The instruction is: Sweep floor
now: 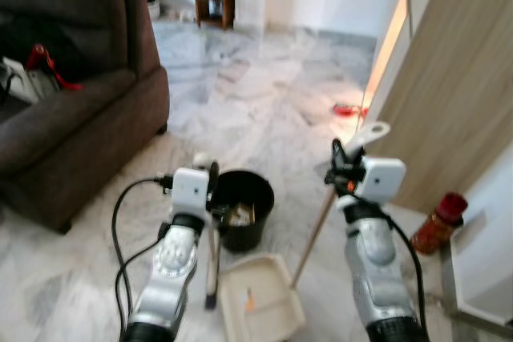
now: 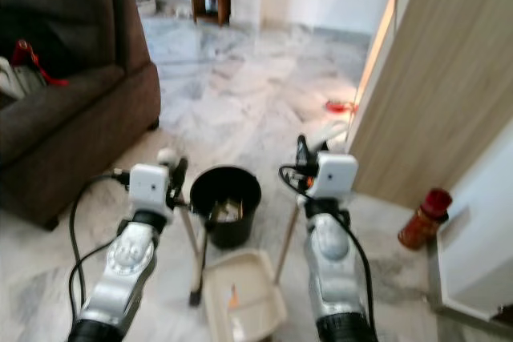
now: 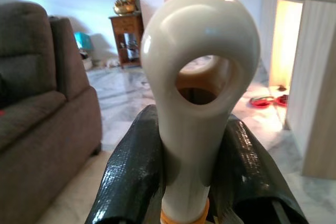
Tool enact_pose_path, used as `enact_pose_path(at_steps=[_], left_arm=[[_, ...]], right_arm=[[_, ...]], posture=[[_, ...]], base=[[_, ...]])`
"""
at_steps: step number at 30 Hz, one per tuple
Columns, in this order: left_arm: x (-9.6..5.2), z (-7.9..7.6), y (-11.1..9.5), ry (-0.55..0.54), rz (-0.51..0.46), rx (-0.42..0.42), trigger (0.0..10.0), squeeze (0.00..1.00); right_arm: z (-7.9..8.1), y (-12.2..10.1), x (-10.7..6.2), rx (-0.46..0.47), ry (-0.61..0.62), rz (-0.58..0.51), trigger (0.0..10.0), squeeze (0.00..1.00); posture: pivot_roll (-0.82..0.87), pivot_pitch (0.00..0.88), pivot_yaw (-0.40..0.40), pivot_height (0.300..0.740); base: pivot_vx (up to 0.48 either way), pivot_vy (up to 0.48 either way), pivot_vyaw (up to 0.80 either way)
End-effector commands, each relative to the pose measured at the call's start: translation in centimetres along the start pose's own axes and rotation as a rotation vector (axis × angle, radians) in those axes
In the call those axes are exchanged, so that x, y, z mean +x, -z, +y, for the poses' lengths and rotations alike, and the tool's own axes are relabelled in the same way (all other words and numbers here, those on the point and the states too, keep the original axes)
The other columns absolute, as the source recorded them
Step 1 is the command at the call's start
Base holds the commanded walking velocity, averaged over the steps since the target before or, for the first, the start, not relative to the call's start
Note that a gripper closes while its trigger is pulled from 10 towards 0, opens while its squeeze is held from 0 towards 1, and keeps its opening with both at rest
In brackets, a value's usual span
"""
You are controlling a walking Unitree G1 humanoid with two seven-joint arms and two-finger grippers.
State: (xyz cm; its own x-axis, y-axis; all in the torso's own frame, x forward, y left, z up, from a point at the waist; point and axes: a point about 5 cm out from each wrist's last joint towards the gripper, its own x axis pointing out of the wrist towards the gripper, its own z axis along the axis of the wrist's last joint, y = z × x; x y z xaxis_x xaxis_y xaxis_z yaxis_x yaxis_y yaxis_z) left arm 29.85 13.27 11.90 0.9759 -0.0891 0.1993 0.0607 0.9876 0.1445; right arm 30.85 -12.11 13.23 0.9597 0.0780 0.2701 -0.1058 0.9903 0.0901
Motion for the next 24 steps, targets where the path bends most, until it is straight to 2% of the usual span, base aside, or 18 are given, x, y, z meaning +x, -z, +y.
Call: enact_pose_path(at_steps=[1,10,11,14,15,17,24], left_arm=[[0.5,-0.4,-1.4,0.012,-0.072,-0.006,10.0,0.0],[-0.2,0.0,-0.7,0.012,-0.051,0.012,10.0,0.0],[-0.6,0.6,-0.3,0.005,-0.036,0.026,10.0,0.0],[-0.7,0.8,-0.1,0.004,-0.028,0.037,10.0,0.0],[-0.9,1.4,0.6,-0.001,-0.008,0.073,10.0,0.0],[-1.0,1.7,0.9,-0.007,0.001,0.089,10.0,0.0],[-1.2,1.4,1.0,0.004,0.003,0.085,10.0,0.0]], right_arm=[[-0.6,-1.1,0.4,0.009,0.025,-0.049,10.0,0.0],[-2.0,-1.3,0.5,-0.033,0.083,-0.054,10.0,0.0],[-3.0,-1.7,0.7,-0.047,0.145,-0.067,10.0,0.0],[-3.4,-1.9,0.8,-0.053,0.171,-0.073,10.0,0.0],[-4.0,-2.1,0.9,-0.065,0.209,-0.081,10.0,0.0],[-4.4,-2.3,0.9,-0.067,0.24,-0.087,10.0,0.0],[-5.5,-2.8,1.0,-0.083,0.294,-0.101,10.0,0.0]], posture=[[0.06,0.0,0.009,0.74],[0.06,0.0,0.011,0.74],[0.06,0.0,0.008,0.74],[0.06,0.0,0.008,0.74],[0.07,0.0,0.004,0.74],[0.07,0.0,0.004,0.74],[0.06,0.0,0.005,0.74]], base=[[0.0,0.0,0.0],[0.0,0.0,0.0],[0.0,0.0,0.0],[0.0,0.0,0.0],[0.0,0.0,0.0],[0.0,0.0,0.0],[0.0,0.0,0.0]])
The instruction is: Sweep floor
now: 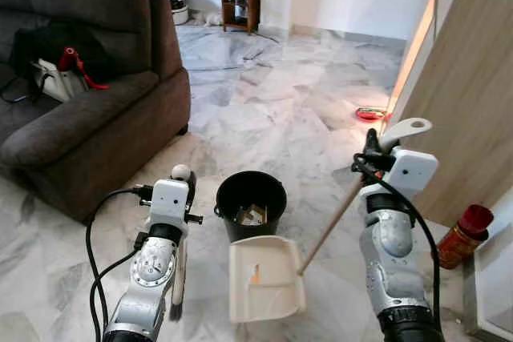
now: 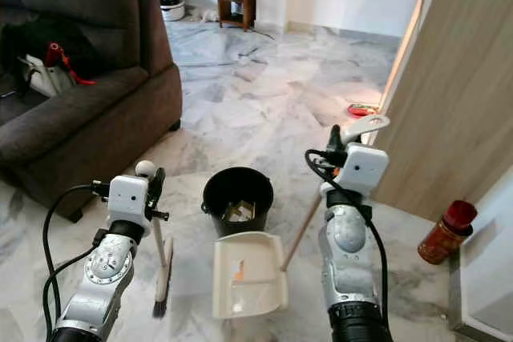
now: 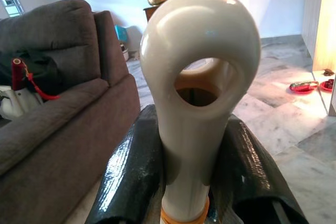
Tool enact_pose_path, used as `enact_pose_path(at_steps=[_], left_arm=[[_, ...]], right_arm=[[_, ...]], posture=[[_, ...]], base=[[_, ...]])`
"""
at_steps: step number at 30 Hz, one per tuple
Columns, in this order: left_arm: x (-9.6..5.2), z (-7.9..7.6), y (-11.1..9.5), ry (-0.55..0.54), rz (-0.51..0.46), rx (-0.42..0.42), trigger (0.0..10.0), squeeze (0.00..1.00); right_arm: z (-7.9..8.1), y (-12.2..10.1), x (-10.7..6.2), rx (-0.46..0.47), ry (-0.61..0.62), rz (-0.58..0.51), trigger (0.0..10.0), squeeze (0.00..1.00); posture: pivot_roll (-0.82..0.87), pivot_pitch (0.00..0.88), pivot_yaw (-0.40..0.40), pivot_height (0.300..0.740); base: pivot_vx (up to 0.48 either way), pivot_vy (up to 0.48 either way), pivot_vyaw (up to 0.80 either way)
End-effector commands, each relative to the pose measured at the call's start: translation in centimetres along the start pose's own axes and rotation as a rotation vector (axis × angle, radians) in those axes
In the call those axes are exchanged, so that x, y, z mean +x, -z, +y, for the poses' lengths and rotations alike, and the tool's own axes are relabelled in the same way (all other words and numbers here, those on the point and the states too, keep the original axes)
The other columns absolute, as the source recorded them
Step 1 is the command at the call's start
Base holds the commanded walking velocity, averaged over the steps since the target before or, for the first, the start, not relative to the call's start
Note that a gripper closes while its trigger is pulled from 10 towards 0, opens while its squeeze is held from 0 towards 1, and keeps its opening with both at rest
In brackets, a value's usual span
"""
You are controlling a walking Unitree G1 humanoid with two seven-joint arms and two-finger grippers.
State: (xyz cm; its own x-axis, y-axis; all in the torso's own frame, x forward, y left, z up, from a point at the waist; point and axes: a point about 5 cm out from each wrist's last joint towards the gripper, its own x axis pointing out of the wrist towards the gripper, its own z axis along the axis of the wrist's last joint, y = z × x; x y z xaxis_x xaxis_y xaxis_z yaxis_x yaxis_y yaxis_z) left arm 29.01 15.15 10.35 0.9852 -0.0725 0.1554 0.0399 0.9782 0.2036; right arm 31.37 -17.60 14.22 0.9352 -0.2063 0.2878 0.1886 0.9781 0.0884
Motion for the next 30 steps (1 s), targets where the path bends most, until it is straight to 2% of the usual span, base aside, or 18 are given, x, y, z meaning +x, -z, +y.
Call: enact_pose_path(at_steps=[1,5,10,14,23,28,29,30], left_arm=[[0.1,-0.3,-0.6,0.016,-0.044,0.022,10.0,0.0],[0.0,-0.7,-0.5,0.03,-0.044,0.026,10.0,0.0],[0.0,-0.7,-0.4,0.034,-0.044,0.03,10.0,0.0],[-0.1,-0.7,-0.4,0.038,-0.043,0.037,10.0,0.0],[-0.1,-0.7,-0.3,0.04,-0.045,0.04,10.0,0.0],[0.0,-0.6,-0.3,0.037,-0.047,0.04,10.0,0.0],[0.0,-0.7,-0.3,0.038,-0.051,0.037,10.0,0.0],[0.0,-0.7,-0.3,0.039,-0.053,0.035,10.0,0.0]], right_arm=[[-0.4,-1.5,0.9,0.016,0.031,-0.059,10.0,0.0],[-1.6,-2.3,1.6,0.09,0.097,-0.068,10.0,0.0],[-2.2,-3.2,2.0,0.106,0.125,-0.104,10.0,0.0],[-3.4,-4.8,2.7,0.17,0.186,-0.154,10.0,0.0],[-4.9,-6.8,3.3,0.151,0.198,-0.217,10.0,0.0],[-4.4,-7.6,3.5,0.192,0.186,-0.234,10.0,0.0],[-2.5,-7.6,3.5,0.206,0.126,-0.24,10.0,0.0],[-1.9,-7.6,3.4,0.21,0.105,-0.243,10.0,0.0]], posture=[[0.06,0.0,0.004,0.74],[0.06,0.0,0.003,0.74],[0.06,0.0,0.003,0.74],[0.06,0.0,0.005,0.74],[0.06,0.0,0.009,0.74],[0.06,0.0,0.011,0.74],[0.05,0.0,0.013,0.74],[0.05,0.0,0.013,0.74]], base=[[0.0,0.0,0.0],[0.0,0.0,0.0],[0.0,0.0,0.0],[0.0,0.0,0.0],[0.0,0.0,0.0],[0.0,0.0,0.0],[0.0,0.0,0.0],[0.0,0.0,0.0]])
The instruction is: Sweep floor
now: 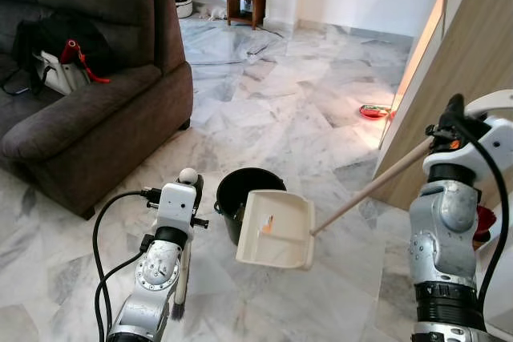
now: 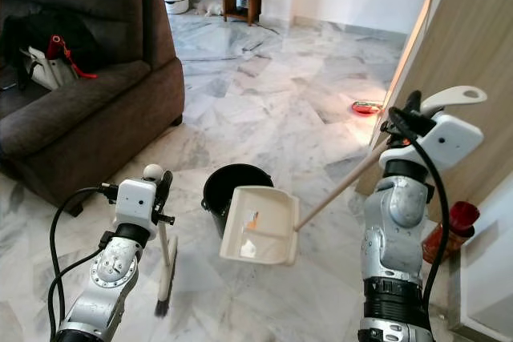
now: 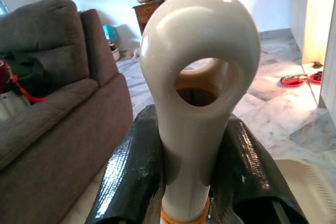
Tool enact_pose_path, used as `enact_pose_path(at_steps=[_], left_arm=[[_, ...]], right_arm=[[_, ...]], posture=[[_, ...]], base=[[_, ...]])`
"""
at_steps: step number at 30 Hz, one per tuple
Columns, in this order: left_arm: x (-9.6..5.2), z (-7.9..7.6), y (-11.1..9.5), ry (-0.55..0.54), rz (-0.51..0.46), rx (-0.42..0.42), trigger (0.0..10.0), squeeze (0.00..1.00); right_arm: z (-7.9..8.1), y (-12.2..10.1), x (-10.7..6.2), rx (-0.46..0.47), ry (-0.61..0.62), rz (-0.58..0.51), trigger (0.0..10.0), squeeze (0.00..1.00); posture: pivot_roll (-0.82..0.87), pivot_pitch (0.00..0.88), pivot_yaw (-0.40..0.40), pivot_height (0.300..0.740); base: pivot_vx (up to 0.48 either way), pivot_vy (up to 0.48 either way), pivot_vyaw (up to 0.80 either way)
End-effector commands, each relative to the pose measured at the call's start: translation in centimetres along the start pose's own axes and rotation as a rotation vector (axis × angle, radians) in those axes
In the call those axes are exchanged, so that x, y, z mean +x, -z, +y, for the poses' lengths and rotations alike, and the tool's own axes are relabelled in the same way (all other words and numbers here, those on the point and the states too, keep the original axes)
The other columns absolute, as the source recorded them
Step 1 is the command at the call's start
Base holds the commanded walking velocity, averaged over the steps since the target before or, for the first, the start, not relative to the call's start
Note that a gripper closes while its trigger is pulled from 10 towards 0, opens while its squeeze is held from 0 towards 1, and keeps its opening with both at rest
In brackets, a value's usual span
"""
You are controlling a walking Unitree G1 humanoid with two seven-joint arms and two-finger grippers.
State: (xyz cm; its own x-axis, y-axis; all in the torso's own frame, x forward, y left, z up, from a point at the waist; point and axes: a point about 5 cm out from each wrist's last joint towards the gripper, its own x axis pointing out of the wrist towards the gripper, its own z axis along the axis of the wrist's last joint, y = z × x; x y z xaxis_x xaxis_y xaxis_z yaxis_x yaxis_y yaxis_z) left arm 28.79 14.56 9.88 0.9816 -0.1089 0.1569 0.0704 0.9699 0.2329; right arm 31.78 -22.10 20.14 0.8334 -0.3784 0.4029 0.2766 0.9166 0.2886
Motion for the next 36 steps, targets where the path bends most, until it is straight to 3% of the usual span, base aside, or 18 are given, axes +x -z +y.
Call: enact_pose_path(at_steps=[1,3,10,30,36], left_arm=[[0.3,0.0,-0.6,0.004,-0.044,0.011,10.0,0.0],[0.3,-0.2,-0.9,0.02,-0.057,0.032,10.0,0.0],[0.6,-0.2,-1.0,0.023,-0.065,0.037,10.0,0.0],[0.4,-0.5,-1.1,0.048,-0.068,0.038,10.0,0.0],[-0.2,0.4,-1.3,0.002,-0.076,0.095,10.0,0.0]], right_arm=[[2.5,-1.5,0.2,0.07,-0.075,-0.073,10.0,0.0],[3.6,-1.3,-0.1,0.102,-0.096,-0.073,10.0,0.0],[4.3,-1.8,0.1,0.1,-0.126,-0.1,10.0,0.0],[4.4,-1.6,-0.1,0.095,-0.144,-0.096,10.0,0.0],[4.4,-1.6,-0.1,0.096,-0.143,-0.096,10.0,0.0]], posture=[[0.06,0.0,0.012,0.74],[0.07,0.0,0.016,0.74],[0.06,0.0,0.019,0.74],[0.07,0.0,0.023,0.74],[0.07,0.0,0.024,0.74]], base=[[0.0,0.0,0.0],[0.0,0.0,0.0],[0.0,0.0,0.0],[0.238,0.0,0.0],[0.326,0.0,0.0]])
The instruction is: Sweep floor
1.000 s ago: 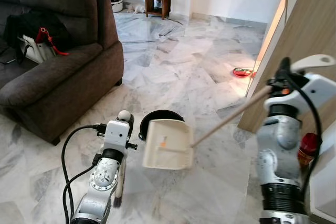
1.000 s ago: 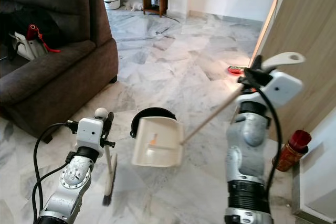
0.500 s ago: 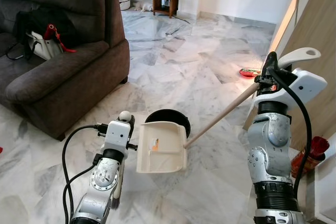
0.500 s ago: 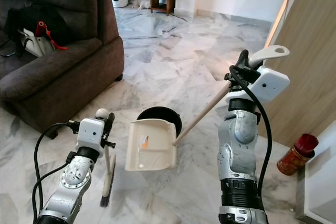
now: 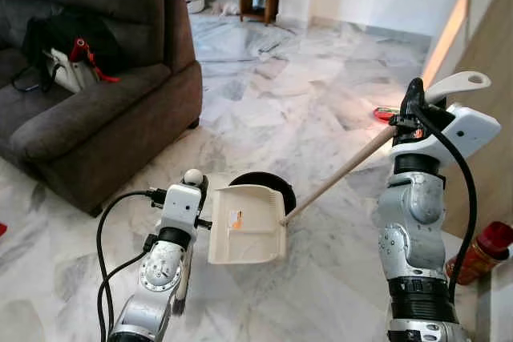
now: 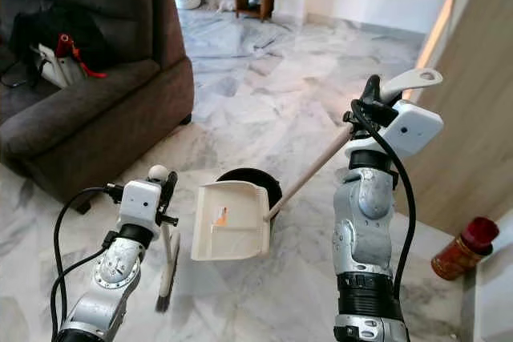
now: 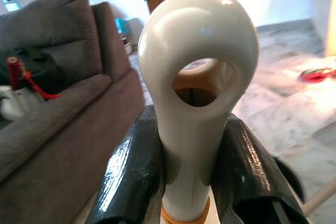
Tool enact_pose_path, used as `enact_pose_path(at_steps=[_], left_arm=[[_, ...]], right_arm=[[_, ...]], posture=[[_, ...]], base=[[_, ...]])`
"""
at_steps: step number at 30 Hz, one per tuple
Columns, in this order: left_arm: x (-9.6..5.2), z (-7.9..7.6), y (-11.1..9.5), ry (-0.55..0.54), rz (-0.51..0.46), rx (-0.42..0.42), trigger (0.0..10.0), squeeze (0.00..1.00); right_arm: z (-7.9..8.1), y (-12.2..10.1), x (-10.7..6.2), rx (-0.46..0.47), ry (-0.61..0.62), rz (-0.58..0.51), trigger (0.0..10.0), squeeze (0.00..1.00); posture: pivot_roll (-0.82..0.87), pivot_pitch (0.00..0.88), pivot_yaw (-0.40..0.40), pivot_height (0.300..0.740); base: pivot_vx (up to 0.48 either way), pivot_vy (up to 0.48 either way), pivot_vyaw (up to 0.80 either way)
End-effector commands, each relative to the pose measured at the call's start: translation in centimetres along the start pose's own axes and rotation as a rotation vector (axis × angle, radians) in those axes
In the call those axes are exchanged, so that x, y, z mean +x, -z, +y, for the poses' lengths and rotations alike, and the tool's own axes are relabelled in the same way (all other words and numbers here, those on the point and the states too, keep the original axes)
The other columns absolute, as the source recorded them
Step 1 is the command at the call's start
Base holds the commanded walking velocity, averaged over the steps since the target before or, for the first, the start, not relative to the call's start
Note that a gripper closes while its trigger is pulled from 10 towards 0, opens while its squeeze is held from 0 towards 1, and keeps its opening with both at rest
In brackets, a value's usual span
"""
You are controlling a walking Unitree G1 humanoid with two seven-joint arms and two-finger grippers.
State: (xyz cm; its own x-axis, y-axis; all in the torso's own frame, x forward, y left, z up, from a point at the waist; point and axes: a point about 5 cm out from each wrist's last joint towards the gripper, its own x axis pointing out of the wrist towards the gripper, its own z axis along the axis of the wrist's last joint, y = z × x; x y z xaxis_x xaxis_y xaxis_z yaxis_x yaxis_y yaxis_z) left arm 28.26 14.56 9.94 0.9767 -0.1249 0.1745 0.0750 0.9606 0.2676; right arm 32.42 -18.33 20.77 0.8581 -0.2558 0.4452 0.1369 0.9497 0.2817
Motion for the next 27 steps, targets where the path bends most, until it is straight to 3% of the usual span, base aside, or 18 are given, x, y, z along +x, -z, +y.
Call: enact_pose_path(at_steps=[1,6,27], left_arm=[[0.4,0.5,-1.2,-0.01,-0.054,0.061,10.0,0.0],[0.4,1.2,-2.5,0.002,-0.113,0.139,10.0,0.0],[0.3,0.8,-2.5,0.0,-0.102,0.133,10.0,0.0]], right_arm=[[0.6,-1.8,0.6,0.033,-0.014,-0.093,10.0,0.0],[0.6,-1.6,0.4,0.035,-0.009,-0.085,10.0,0.0],[0.7,-1.6,0.5,0.033,-0.021,-0.08,10.0,0.0]], posture=[[0.07,0.0,0.024,0.74],[0.08,0.0,0.026,0.74],[0.08,0.0,0.017,0.74]], base=[[0.326,0.0,0.0],[0.325,0.0,0.0],[0.326,0.0,0.0]])
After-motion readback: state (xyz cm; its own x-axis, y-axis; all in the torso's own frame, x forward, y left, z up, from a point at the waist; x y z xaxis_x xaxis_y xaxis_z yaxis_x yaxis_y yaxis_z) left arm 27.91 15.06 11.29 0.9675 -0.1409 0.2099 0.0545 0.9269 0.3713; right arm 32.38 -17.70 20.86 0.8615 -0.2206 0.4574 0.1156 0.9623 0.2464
